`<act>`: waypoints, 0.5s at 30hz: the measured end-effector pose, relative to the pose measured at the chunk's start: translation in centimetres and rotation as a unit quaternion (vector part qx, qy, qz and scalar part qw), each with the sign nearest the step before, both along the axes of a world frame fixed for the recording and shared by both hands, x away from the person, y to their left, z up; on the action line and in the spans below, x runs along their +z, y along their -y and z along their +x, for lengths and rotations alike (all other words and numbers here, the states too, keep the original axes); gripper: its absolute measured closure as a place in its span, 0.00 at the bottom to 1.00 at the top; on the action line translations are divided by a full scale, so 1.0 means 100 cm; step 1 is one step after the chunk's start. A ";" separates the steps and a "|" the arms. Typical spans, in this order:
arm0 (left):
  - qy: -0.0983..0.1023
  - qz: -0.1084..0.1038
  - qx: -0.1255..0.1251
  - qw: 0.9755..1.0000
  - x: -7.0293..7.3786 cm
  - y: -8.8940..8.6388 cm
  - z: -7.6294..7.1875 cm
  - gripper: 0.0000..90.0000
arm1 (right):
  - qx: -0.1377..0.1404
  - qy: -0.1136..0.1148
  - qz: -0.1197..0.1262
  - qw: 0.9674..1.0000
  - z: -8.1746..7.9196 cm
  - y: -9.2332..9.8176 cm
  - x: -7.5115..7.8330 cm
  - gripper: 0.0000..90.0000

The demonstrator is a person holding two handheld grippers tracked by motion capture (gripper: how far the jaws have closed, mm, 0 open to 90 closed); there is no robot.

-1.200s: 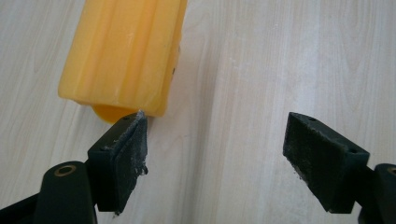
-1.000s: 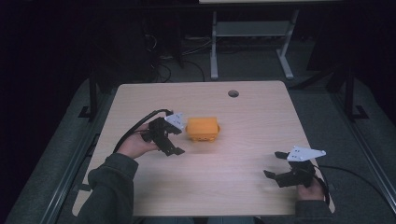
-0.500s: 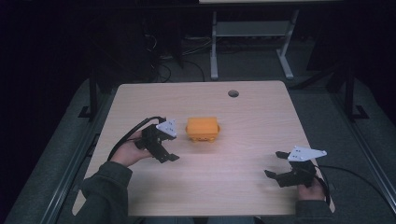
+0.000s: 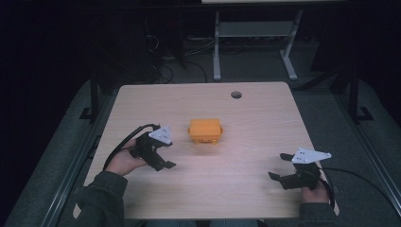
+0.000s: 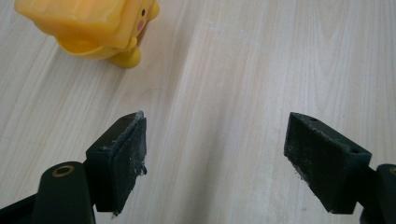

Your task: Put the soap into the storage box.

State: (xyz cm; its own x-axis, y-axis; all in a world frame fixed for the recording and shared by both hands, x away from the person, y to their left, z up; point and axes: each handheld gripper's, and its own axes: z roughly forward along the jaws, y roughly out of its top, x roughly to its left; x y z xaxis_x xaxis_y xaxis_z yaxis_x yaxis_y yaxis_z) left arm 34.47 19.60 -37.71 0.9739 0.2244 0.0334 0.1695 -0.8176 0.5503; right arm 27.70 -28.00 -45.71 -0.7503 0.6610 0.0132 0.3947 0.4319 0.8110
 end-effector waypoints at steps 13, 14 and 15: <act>0.004 -0.004 0.019 1.000 -0.006 -0.012 -0.010 0.22 | -0.006 -0.001 0.001 1.000 -0.001 0.004 0.000 0.15; 0.005 -0.001 0.017 1.000 -0.007 -0.014 -0.011 0.22 | -0.007 -0.003 0.001 1.000 -0.001 0.004 0.000 0.15; 0.004 -0.004 0.021 1.000 -0.008 -0.014 -0.012 0.22 | -0.006 -0.002 0.000 1.000 0.000 0.004 0.000 0.15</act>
State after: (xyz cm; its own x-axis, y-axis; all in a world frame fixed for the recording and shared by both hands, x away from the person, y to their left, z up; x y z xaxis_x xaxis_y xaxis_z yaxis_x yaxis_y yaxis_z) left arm 33.30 21.02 -38.46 0.9635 0.2649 0.0392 0.1987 -0.8052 0.5587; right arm 27.65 -28.37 -45.74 -0.7417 0.6705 0.0168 0.4035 0.4261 0.8097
